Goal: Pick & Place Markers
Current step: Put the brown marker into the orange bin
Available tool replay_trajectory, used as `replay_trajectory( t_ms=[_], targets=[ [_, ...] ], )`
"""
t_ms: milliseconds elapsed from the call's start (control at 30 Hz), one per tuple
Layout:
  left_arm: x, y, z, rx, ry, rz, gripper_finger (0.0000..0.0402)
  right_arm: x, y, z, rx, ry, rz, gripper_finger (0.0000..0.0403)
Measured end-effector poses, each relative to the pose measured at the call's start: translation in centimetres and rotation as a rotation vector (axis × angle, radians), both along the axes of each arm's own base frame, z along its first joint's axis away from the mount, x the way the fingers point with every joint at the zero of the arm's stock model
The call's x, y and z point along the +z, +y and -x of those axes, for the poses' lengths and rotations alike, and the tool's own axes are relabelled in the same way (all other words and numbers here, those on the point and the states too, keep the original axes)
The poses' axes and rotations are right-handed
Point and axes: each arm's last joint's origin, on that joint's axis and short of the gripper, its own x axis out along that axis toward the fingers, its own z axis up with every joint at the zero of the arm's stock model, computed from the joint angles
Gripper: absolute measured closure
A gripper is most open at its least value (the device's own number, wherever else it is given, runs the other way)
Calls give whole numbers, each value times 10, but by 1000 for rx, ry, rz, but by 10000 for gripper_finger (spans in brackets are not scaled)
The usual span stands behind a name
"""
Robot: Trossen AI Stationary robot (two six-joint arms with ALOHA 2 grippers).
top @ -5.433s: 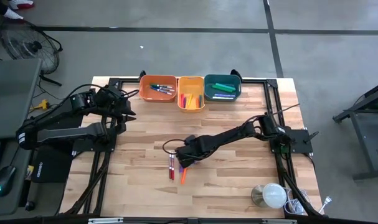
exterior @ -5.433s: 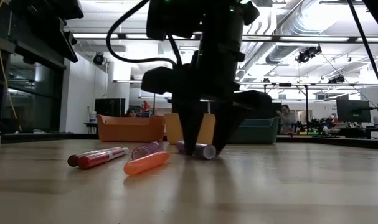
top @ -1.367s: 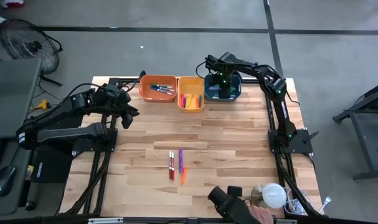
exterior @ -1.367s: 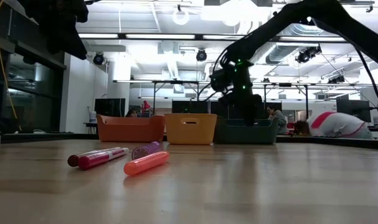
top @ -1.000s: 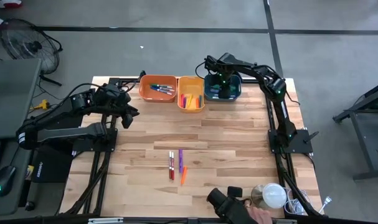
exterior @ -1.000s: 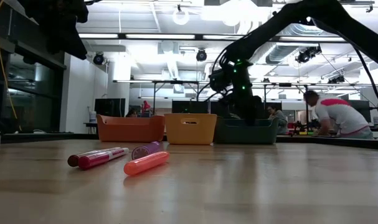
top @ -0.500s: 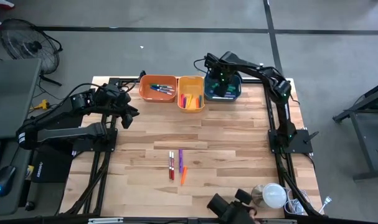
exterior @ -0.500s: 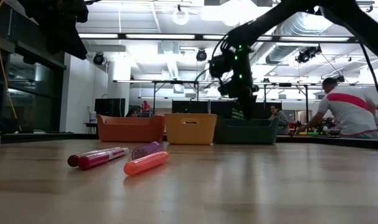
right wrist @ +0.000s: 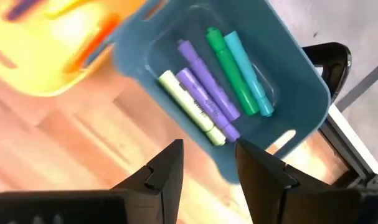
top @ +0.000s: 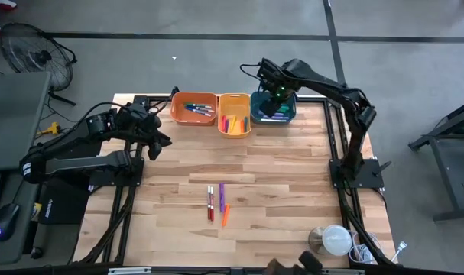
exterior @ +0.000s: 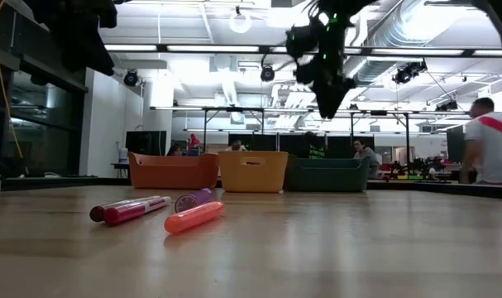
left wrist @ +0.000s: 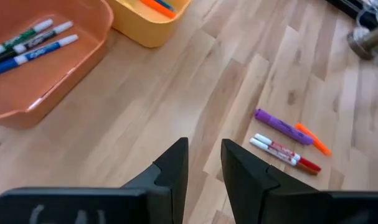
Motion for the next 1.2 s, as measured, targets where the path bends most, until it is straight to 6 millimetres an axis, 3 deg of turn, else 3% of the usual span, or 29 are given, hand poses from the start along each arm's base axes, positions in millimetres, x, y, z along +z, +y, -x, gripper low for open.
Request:
replay_trajectory(
  t_ms=[300, 600, 733, 933, 1067, 1200],
  targets=[
    [0, -3, -2, -174, -20, -12, 308, 30, 54, 4, -24, 23, 46, 269],
    [-12, 5, -23, -202, 65, 85, 308, 34, 105, -4, -49, 119, 97, 269],
    [-28, 9, -31, -138, 126, 177, 308, 34, 124, -10, -27, 108, 105, 269],
    [-61, 8, -32, -10, 225, 338, 308, 43, 135, -5, 1, 92, 177, 269],
    [-76, 0, -37, 58, 226, 410, 308, 62, 136, 12, 23, 61, 264, 269],
    [-77, -14, -45, 137, 204, 437, 308, 86, 134, 38, 35, 28, 377, 269]
  ],
)
